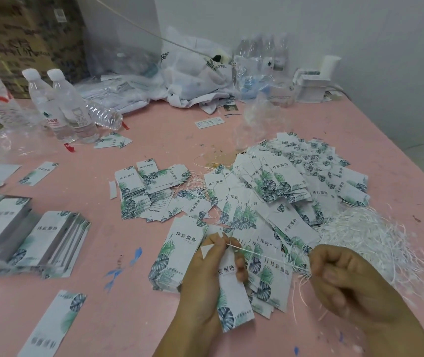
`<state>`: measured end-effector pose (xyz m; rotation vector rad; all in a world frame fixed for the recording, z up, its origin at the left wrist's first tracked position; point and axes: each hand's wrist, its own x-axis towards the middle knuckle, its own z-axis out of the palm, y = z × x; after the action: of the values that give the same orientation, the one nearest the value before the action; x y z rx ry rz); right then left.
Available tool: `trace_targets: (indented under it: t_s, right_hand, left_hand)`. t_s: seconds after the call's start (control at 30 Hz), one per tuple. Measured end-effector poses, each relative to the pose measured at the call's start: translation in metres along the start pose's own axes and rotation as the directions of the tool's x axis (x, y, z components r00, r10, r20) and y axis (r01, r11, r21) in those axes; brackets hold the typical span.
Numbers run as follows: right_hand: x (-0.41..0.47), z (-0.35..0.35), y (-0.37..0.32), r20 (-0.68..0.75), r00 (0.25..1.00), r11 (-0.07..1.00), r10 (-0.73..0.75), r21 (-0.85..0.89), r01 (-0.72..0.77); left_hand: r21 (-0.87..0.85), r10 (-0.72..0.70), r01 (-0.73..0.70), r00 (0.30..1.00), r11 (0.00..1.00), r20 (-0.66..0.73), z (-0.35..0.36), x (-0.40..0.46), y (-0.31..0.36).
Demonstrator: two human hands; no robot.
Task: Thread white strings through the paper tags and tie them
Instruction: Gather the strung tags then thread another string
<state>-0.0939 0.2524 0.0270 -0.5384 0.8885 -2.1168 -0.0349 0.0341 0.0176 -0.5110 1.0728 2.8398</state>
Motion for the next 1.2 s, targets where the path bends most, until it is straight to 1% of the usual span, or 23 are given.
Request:
trace_targets:
  t_s: [0.07,0.1,0.13,0.17,0.23,0.27,0.3,0.33,0.4,0.43,0.47,0.53,0.63,0.7,0.77,0.83,0.9,1.0,1.1,1.17,1.2]
  right_hand:
    - [0.005,0.003,-0.001,0.016,0.998,0.967,-0.058,0.250,0.052]
    - [0.006,0.003,-0.002,-0.007,0.996,0.941,-0.084,0.328,0.082]
    - [0.007,0.003,-0.004,-0.062,0.994,0.932,-0.092,0.347,0.107]
    - [0.007,0.002,-0.005,-0.136,0.985,0.938,-0.105,0.315,0.143]
    - [0.005,0.005,-0.007,-0.323,0.936,0.951,-0.141,0.218,0.219]
    - [0.008,0.007,-0.007,-0.356,0.924,0.953,-0.138,0.206,0.222]
    - [0.012,0.005,-0.004,-0.332,0.934,0.951,-0.133,0.224,0.215]
    - [0.014,0.002,-0.001,-0.391,0.914,0.955,-0.113,0.210,0.208]
    - [0.015,0.000,0.002,-0.563,0.803,0.975,-0.195,-0.027,0.219]
    - [0.017,0.002,0.002,-0.597,0.768,0.969,-0.232,-0.078,0.232]
    - [0.019,0.002,0.004,-0.606,0.751,0.962,-0.261,-0.102,0.252]
    - [0.021,0.001,0.006,-0.605,0.743,0.954,-0.286,-0.111,0.277]
    - [0.021,0.003,0.002,-0.587,0.736,0.928,-0.337,-0.075,0.365]
    - [0.020,0.003,-0.001,-0.597,0.716,0.903,-0.362,-0.033,0.429]
    - [0.019,0.003,-0.002,-0.629,0.686,0.889,-0.366,-0.018,0.458]
    - [0.021,0.006,-0.002,-0.643,0.679,0.898,-0.354,-0.032,0.438]
    - [0.023,0.011,0.001,-0.634,0.700,0.919,-0.329,-0.045,0.392]
    - [0.026,0.016,0.012,-0.611,0.722,0.942,-0.324,-0.137,0.307]
    - [0.030,0.023,0.024,-0.559,0.758,0.940,-0.336,-0.254,0.229]
    - [0.031,0.029,0.032,-0.536,0.767,0.911,-0.353,-0.383,0.152]
    - [0.031,0.032,0.036,-0.543,0.753,0.885,-0.372,-0.452,0.111]
  left_hand:
    - [0.012,0.018,-0.018,0.999,1.000,-0.032,-0.001,0.000,-0.002]
    - [0.017,0.023,-0.022,0.999,1.000,-0.044,-0.002,0.000,-0.003]
    - [0.022,0.026,-0.025,0.998,0.999,-0.057,-0.002,0.000,-0.003]
    - [0.025,0.028,-0.027,0.997,0.999,-0.071,-0.002,0.000,-0.004]
    - [0.034,0.033,-0.030,0.995,0.999,-0.096,-0.002,0.001,-0.003]
    - [0.038,0.036,-0.032,0.994,0.999,-0.103,-0.001,0.001,-0.003]
    - [0.041,0.038,-0.034,0.993,0.999,-0.108,-0.001,0.001,-0.002]
    - [0.043,0.041,-0.037,0.993,0.998,-0.111,-0.001,0.000,-0.001]
    - [0.044,0.043,-0.038,0.992,0.998,-0.118,0.000,0.000,-0.001]
    - [0.041,0.042,-0.037,0.992,0.998,-0.122,0.001,0.000,-0.001]
    - [0.041,0.039,-0.034,0.991,0.999,-0.127,0.001,0.000,-0.002]
    - [0.050,0.040,-0.034,0.990,0.998,-0.134,0.003,0.000,-0.003]
    - [0.042,0.052,-0.048,0.993,0.998,-0.104,0.007,0.000,-0.005]
    - [-0.008,0.032,-0.033,0.996,0.999,-0.084,0.008,-0.001,-0.004]
    - [-0.107,-0.007,0.001,0.998,0.994,-0.059,0.009,-0.002,-0.003]
    - [-0.170,0.004,-0.011,0.999,0.985,-0.042,0.010,-0.002,-0.002]
    - [-0.175,0.035,-0.041,0.999,0.984,-0.036,0.010,-0.002,-0.004]
    - [-0.043,0.066,-0.067,0.997,0.997,-0.029,0.006,-0.001,-0.011]
    - [0.036,0.092,-0.092,0.996,0.995,-0.008,0.004,-0.002,-0.016]
    - [0.103,0.114,-0.115,0.993,0.988,0.018,0.002,-0.002,-0.017]
    - [0.124,0.118,-0.121,0.993,0.985,0.032,0.002,-0.003,-0.017]
